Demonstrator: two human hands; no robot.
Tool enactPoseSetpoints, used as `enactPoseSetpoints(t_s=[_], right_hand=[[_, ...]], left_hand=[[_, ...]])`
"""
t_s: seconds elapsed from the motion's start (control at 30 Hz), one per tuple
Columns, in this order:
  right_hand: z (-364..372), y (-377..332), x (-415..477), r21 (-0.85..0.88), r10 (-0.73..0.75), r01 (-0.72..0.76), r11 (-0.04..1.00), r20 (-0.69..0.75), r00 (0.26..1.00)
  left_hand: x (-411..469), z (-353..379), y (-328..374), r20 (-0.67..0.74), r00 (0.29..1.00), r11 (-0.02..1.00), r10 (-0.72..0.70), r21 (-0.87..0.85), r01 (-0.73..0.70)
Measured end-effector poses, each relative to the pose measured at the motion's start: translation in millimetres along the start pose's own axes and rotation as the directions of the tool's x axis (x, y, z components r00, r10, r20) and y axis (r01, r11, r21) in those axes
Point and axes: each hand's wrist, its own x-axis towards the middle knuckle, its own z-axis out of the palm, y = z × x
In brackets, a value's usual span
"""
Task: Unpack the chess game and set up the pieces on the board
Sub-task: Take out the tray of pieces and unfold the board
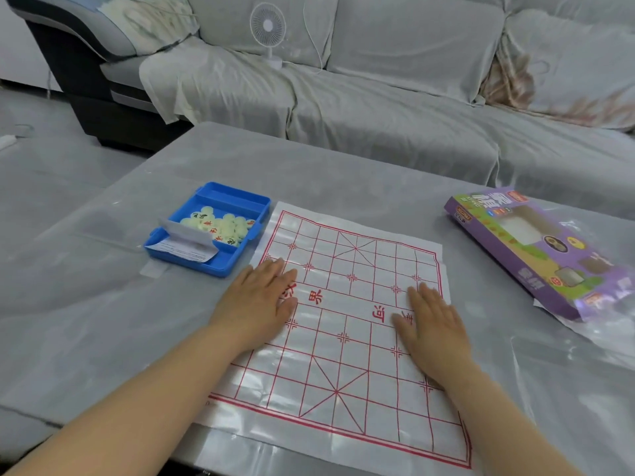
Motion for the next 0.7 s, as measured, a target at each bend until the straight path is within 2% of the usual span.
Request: enactPoseSetpoints(t_s=[0.07,0.13,0.17,0.23,0.3,0.37,0.43,0.6,0.7], right_hand=[[-4.9,6.2,4.0,0.026,0.110,-0.109,0.994,-0.019,0.994],[-8.3,-6.8,14.8,0.045,0.137,-0.134,0.990,-0.079,0.987],[-9.2,-20.4,23.1,0.039,0.094,-0.090,0.995,-0.116,0.989],[-9.1,-58.0,42.2,0.050,-0.082,0.090,0.995,-0.148,0.986],[-5.7,-93.0,56.0,0.078,-0.234,0.242,0.967,-0.098,0.967],[0.6,-103.7,66.7,0.065,-0.288,0.290,0.955,-0.044,0.957],[1.8,-86.6,74.8,0.027,-0.247,0.249,0.968,-0.050,0.968],[-8.7,-12.4,76.2,0.029,-0.001,0.004,1.000,-0.080,0.997],[-12.2,1.5,69.8,0.034,0.014,-0.012,0.999,-0.060,0.998]], left_hand=[[0.9,0.0,0.4,0.006,1.000,1.000,-0.009,0.024,0.009],[1.7,0.6,0.9,0.001,1.000,1.000,-0.013,0.025,0.013],[1.7,1.0,1.0,0.002,1.000,1.000,-0.017,0.025,0.017],[1.8,1.5,1.2,-0.001,1.000,0.999,-0.027,0.019,0.027],[1.5,2.4,2.7,-0.017,0.999,0.999,-0.036,0.018,0.036],[0.8,2.7,3.2,-0.032,0.999,0.999,-0.040,0.018,0.040],[2.2,3.2,1.7,-0.046,0.998,0.999,-0.030,0.013,0.031],[4.1,5.9,-0.9,-0.076,0.997,0.999,-0.029,-0.028,0.027],[-0.1,1.7,-0.2,-0.167,0.985,0.982,-0.044,-0.188,0.012]])
